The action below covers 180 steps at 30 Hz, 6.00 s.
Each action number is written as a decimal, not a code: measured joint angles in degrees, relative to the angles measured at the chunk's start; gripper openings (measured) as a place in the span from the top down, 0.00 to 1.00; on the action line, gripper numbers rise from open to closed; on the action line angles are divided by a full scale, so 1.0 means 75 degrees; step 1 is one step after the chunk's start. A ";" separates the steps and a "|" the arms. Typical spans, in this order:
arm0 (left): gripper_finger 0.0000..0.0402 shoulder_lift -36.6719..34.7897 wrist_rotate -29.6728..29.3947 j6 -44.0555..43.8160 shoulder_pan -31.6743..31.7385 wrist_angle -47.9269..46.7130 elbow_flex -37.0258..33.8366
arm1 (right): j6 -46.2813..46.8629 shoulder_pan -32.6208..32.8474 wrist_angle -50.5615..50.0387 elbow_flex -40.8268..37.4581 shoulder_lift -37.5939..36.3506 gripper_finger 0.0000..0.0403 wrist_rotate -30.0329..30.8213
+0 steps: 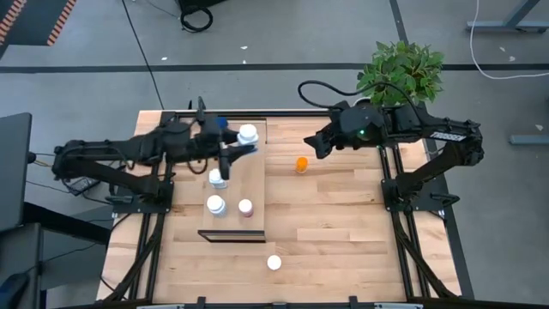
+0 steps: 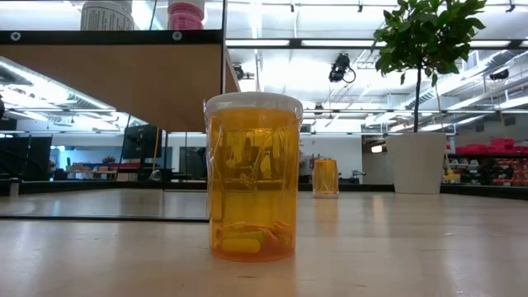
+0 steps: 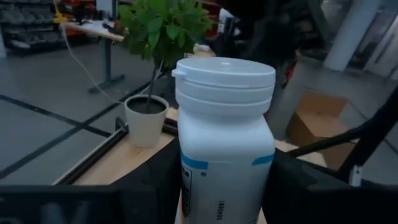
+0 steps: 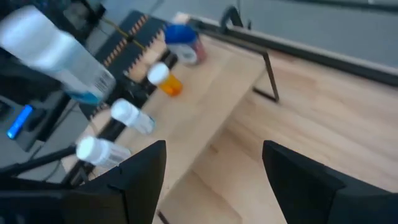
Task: Pick and place medicine bottles onto shelf by color
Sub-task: Put the white pill bottle on the shelf aligned with the other white pill bottle
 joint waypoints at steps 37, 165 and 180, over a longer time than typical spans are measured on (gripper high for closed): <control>0.56 -0.0274 0.1976 -0.0592 -0.0041 0.1296 -0.0920 | -0.4805 0.0201 0.6451 -0.0003 0.1899 0.27 -0.1741; 0.33 -0.2492 0.1236 -0.0108 0.1273 -0.1023 -0.0920 | -0.4382 0.0143 0.6558 -0.1000 0.3597 0.51 -0.0402; 0.33 -0.2492 0.1236 -0.0137 0.1273 -0.1023 -0.0920 | -0.4427 0.0140 0.6935 -0.1271 0.3627 0.50 -0.0095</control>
